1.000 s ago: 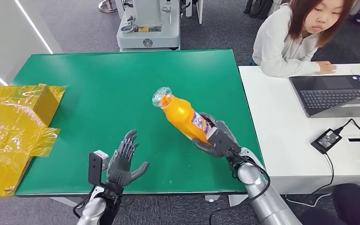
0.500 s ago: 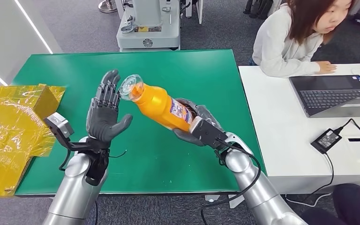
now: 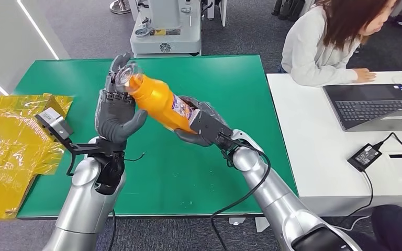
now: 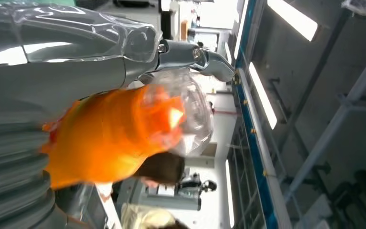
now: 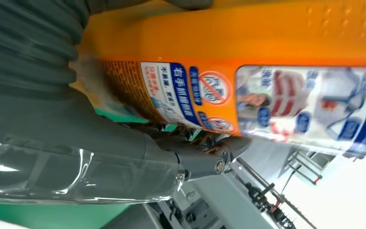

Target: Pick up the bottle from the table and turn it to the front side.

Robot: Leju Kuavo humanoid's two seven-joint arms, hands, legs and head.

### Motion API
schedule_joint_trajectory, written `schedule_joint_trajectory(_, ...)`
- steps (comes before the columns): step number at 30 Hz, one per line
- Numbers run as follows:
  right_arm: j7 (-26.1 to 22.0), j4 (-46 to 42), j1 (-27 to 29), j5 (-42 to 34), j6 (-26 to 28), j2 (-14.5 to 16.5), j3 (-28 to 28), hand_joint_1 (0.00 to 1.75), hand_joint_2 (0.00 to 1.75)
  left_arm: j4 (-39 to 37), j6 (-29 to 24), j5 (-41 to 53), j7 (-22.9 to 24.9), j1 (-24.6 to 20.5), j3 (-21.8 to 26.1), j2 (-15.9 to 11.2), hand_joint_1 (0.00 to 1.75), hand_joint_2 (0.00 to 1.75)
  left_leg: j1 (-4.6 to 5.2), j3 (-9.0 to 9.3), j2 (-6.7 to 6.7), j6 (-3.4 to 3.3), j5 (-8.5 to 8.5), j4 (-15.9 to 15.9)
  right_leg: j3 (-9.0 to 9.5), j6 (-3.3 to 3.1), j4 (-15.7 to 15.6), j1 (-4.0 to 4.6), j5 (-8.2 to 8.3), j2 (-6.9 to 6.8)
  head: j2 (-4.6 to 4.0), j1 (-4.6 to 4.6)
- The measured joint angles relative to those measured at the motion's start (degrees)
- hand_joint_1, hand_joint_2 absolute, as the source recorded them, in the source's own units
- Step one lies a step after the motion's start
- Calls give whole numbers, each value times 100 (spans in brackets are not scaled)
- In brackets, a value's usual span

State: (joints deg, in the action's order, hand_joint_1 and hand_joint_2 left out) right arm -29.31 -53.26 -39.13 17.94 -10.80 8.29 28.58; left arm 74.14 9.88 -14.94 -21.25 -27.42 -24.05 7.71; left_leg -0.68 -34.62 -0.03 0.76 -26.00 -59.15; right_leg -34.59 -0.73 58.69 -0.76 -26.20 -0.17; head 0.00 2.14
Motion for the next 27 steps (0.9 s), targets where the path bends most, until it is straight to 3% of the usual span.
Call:
schedule_joint_trajectory(19, -107, 605, -241, 552, 453, 6, -60, 175, 175, -648, 133, 414, -92, -492, -248, 176, 0, 175, -1, 0, 2, 0, 0, 0, -2, -3, 1, 1, 2, 4, 0, 1)
schedule_joint_trajectory(27, -141, 375, -87, 895, 489, 61, 20, 175, 175, -711, -530, 1052, -237, -620, 54, -1, 0, 175, -3, 1, 6, 0, 0, 3, -2, -3, 3, 2, 1, 8, 0, 1)
